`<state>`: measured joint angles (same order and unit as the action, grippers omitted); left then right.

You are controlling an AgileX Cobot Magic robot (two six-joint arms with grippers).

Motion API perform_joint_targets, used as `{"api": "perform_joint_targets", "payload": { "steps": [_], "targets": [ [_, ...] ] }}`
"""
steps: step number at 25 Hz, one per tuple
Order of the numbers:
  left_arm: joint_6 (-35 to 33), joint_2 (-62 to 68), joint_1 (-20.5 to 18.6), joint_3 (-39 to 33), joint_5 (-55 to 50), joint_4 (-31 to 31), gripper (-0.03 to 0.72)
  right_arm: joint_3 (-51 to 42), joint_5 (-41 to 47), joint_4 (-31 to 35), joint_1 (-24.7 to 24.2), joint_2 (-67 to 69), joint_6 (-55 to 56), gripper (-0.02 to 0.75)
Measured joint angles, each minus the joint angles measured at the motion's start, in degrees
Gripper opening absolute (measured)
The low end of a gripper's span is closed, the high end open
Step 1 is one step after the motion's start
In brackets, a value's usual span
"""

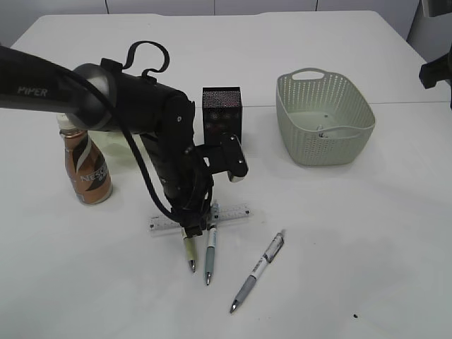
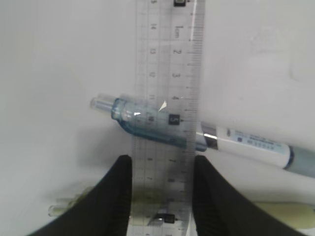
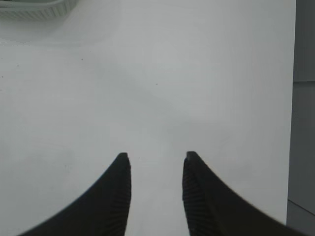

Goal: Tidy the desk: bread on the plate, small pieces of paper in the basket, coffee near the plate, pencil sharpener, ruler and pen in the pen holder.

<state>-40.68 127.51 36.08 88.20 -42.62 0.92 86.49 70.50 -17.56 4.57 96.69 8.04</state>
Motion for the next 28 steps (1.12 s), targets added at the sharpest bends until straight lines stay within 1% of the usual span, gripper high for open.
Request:
{"api": "perform_joint_targets", "payload": {
  "steps": [8,11,20,24,28],
  "targets": [
    [0.0,0.0,0.0,0.26,-0.95,0.0,0.258,0.0,0.0,0.0,0.0,0.0,0.0,0.292],
    [1.21,0.0,0.0,0.66,-1.64,0.0,0.257,0.0,0.0,0.0,0.0,0.0,0.0,0.292],
    [3.58,0.0,0.0,6.27,-6.29,1.37,0.257,0.0,0.0,0.0,0.0,0.0,0.0,0.291],
    [8.68,0.0,0.0,8.47,-11.36,1.72,0.257,0.0,0.0,0.0,0.0,0.0,0.0,0.292],
    [16.2,0.0,0.0,13.75,-16.34,1.75,0.257,0.0,0.0,0.0,0.0,0.0,0.0,0.292]
  ]
}}
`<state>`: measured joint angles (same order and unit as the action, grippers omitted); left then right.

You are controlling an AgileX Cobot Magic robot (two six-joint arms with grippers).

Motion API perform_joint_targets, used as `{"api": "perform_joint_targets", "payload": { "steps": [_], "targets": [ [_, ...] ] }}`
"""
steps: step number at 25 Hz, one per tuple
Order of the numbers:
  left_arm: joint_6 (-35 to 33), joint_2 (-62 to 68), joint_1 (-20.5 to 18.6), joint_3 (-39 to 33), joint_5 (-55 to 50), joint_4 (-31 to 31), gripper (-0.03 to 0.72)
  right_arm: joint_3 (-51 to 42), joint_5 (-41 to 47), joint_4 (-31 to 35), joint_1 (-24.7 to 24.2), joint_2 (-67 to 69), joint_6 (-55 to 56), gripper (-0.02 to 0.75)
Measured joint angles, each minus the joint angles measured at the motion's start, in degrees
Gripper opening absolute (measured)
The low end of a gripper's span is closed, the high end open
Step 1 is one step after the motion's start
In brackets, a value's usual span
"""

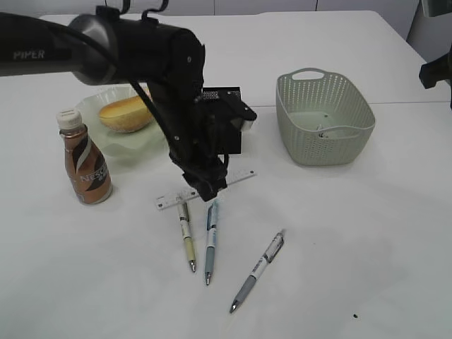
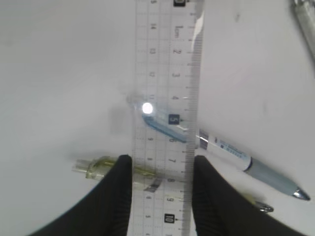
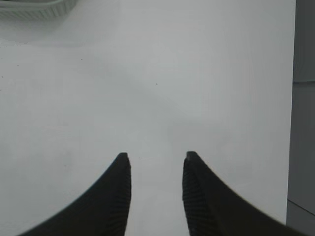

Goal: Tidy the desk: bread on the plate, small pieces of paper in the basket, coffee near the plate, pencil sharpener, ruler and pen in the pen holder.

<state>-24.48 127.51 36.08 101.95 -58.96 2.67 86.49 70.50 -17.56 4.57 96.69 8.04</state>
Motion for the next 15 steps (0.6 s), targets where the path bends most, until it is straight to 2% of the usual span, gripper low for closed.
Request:
{"api": "perform_joint_targets", "payload": {
  "steps": [5,10,13,15],
  "targets": [
    [9.19,0.0,0.0,7.69,-4.09,4.0,0.257,0.0,0.0,0.0,0.0,0.0,0.0,0.291],
    [25.8,0.0,0.0,12.7,-3.29,6.56,0.257,0.0,0.0,0.0,0.0,0.0,0.0,0.291],
    [31.73,0.0,-0.11,14.45,-1.2,6.84,0.257,0.0,0.0,0.0,0.0,0.0,0.0,0.292],
    [33.36,0.0,-0.19,15.25,-0.69,7.07,0.257,0.0,0.0,0.0,0.0,0.0,0.0,0.292]
  ]
}}
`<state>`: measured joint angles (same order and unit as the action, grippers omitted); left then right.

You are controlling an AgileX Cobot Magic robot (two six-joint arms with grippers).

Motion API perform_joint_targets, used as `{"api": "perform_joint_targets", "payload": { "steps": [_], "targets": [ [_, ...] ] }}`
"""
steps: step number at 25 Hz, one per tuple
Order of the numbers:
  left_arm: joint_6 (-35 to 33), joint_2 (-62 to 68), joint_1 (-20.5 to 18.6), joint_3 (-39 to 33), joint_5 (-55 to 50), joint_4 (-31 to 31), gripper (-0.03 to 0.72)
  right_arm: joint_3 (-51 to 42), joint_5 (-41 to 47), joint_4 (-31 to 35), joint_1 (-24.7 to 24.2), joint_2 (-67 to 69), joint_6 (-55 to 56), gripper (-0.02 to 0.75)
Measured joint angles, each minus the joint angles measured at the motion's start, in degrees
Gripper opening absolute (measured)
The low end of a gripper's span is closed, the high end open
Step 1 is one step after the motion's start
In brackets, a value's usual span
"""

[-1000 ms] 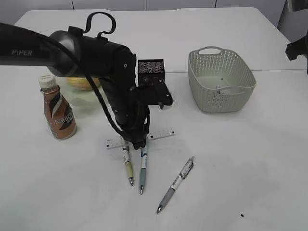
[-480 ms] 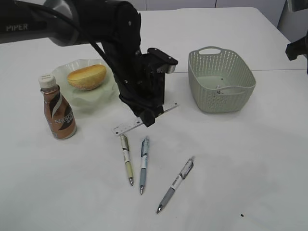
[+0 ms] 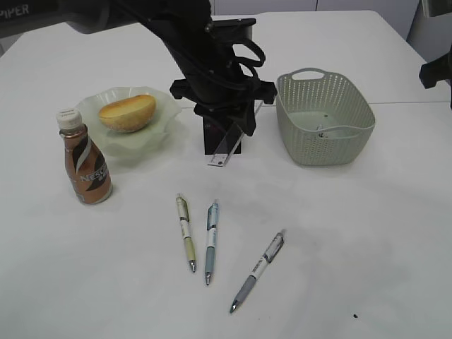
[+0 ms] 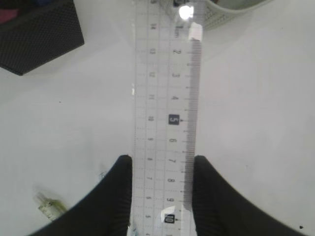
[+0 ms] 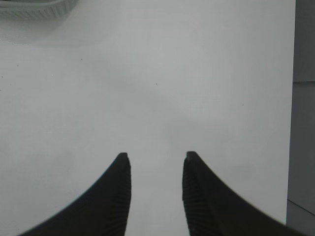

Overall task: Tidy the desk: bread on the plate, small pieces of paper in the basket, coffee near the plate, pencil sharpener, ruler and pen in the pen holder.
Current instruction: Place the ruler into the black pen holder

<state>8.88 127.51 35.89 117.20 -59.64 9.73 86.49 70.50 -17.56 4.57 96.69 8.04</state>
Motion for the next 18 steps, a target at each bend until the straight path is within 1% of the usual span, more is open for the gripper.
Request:
{"api": "perform_joint_targets", "payload": {
  "steps": [5,9,13,18],
  "targets": [
    [0.73,0.0,0.0,2.36,0.5,-0.1,0.256,0.0,0.0,0.0,0.0,0.0,0.0,0.292],
    [0.82,0.0,0.0,3.34,4.81,-3.91,0.256,0.0,0.0,-0.14,0.0,0.0,0.0,0.291],
    [0.82,-0.22,0.0,3.34,13.03,-8.43,0.256,0.0,0.0,-0.99,0.0,0.0,0.0,0.291],
    [0.85,-0.22,0.0,3.34,25.73,-14.15,0.256,0.0,0.0,-1.03,0.0,0.0,0.0,0.292]
  ]
}}
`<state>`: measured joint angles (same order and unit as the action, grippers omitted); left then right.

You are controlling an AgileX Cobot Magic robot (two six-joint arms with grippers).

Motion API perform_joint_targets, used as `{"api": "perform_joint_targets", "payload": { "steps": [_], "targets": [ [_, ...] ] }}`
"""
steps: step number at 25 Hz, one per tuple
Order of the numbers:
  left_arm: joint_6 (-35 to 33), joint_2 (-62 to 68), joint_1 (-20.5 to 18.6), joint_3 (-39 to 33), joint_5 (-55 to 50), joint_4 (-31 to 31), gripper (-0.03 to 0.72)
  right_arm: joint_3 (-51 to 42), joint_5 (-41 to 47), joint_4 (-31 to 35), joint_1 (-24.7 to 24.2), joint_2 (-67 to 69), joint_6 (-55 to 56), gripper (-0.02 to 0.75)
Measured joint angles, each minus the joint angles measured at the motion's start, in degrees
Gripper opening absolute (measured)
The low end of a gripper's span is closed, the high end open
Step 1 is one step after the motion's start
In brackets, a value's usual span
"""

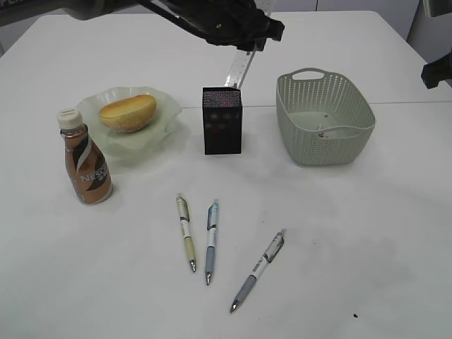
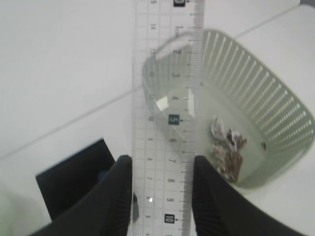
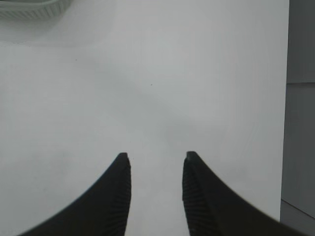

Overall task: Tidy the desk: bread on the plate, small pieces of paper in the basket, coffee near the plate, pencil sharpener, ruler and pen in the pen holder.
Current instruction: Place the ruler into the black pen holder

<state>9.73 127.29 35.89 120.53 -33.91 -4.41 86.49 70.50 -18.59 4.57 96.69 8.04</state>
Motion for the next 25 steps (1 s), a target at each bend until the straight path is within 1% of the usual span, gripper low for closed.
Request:
{"api": "perform_joint_targets", "payload": {
  "steps": [6,9,15,18,21,23,25],
  "targets": [
    [0.1,0.2,0.0,-0.72,13.97,-4.68,0.256,0.0,0.0,0.0,0.0,0.0,0.0,0.292],
    [0.1,0.25,-0.13,-4.15,22.48,-5.38,0.256,0.0,0.0,-0.1,0.0,0.0,0.0,0.292],
    [0.1,0.81,-0.97,-13.41,39.67,-5.87,0.256,0.0,0.0,-0.1,0.0,0.0,0.0,0.292],
    [0.1,0.94,-2.51,-16.83,46.69,-5.17,0.256,0.0,0.0,-0.1,0.0,0.0,0.0,0.292],
    [0.1,0.94,-4.7,-19.23,52.39,-2.29,0.256,0.0,0.0,-0.1,0.0,0.0,0.0,0.292],
    [0.1,1.06,-5.81,-20.08,54.06,-1.01,0.256,0.0,0.0,-0.1,0.0,0.0,0.0,0.292],
    [0.1,1.38,-6.02,-20.33,54.73,-0.46,0.256,0.0,0.0,-0.1,0.0,0.0,0.0,0.292]
  ]
}}
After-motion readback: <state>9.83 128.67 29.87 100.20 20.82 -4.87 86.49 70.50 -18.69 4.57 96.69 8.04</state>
